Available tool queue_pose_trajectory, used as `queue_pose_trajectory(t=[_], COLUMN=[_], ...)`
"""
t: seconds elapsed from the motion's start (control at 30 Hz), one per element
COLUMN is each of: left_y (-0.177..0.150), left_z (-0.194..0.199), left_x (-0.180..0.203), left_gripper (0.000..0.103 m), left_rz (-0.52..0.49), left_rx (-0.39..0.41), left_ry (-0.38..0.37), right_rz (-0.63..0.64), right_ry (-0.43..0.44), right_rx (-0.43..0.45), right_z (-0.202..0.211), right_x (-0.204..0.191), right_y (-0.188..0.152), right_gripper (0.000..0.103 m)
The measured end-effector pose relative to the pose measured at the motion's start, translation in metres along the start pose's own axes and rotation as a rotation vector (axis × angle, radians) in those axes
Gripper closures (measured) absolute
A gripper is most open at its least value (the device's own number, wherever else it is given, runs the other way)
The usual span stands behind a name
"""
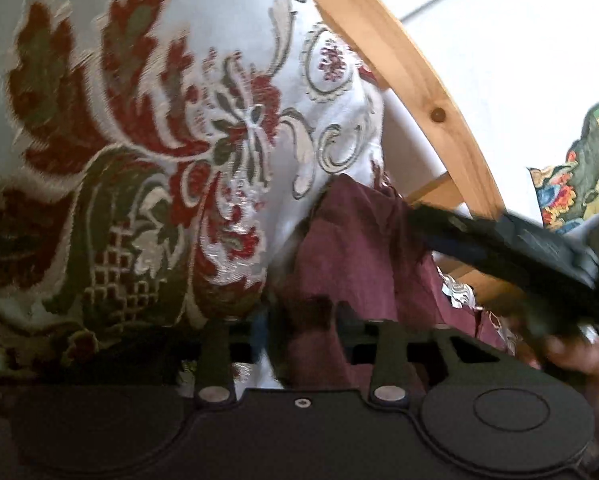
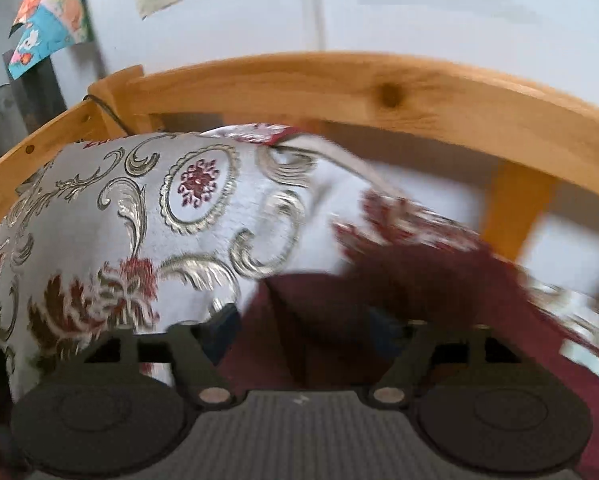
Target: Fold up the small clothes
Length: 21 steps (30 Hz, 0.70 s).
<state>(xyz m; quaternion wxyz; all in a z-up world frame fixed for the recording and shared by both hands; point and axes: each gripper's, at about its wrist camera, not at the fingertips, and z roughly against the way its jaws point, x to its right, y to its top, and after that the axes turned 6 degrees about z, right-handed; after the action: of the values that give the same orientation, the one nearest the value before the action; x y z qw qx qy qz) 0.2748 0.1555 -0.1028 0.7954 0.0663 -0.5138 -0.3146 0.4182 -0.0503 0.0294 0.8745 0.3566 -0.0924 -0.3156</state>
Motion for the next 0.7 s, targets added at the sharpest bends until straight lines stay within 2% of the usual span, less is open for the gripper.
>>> queue_pose_trajectory(t=[0.07, 0.13, 0.23, 0.37, 0.43, 0.5, 0.57, 0.7], left_y=[-0.002, -0.004, -0.013, -0.021, -0.027, -0.031, -0.036, -0.049], left_z=[0.003, 0.005, 0.012, 0.015, 0.021, 0.027, 0.034, 0.058], left_x=[0.005, 0.010, 0.019, 0.026, 0.028, 0.033, 0.044, 0.062], left_gripper=[0.043, 0.032, 0.025, 0.018, 0.011, 0.008, 0.005, 0.001], left_rz=[-0.002, -0.017, -0.079, -0.124, -0.133, -0.142, -0.180, -0.292], left_rx=[0.000, 0.002, -0.002, -0.043, -0.075, -0.106, -0.136, -0.165], left_ry=[0.000, 0.013, 0.074, 0.159, 0.176, 0.173, 0.150, 0.113], right_rz=[0.018, 0.016, -0.018, -0.115, -0.174, -0.219, -0.213, -0.205], right_ry=[-0.051, -0.116, -0.223, -0.335, -0.351, -0.337, -0.316, -0.278], right_rx=[0.013, 0.023, 0.037, 0.061, 0.047, -0.008, -0.044, -0.059], right_z=[0.034, 0.070, 0.123, 0.181, 0.200, 0.211, 0.221, 0.234], right_x=[0.004, 0.006, 0.007, -0.003, -0.016, -0.029, -0.048, -0.085], right_y=[-0.016, -0.039, -0.084, -0.147, -0.175, -0.200, -0.222, -0.255], right_gripper=[0.008, 0.005, 0.001, 0.001, 0.001, 0.001, 0.001, 0.001])
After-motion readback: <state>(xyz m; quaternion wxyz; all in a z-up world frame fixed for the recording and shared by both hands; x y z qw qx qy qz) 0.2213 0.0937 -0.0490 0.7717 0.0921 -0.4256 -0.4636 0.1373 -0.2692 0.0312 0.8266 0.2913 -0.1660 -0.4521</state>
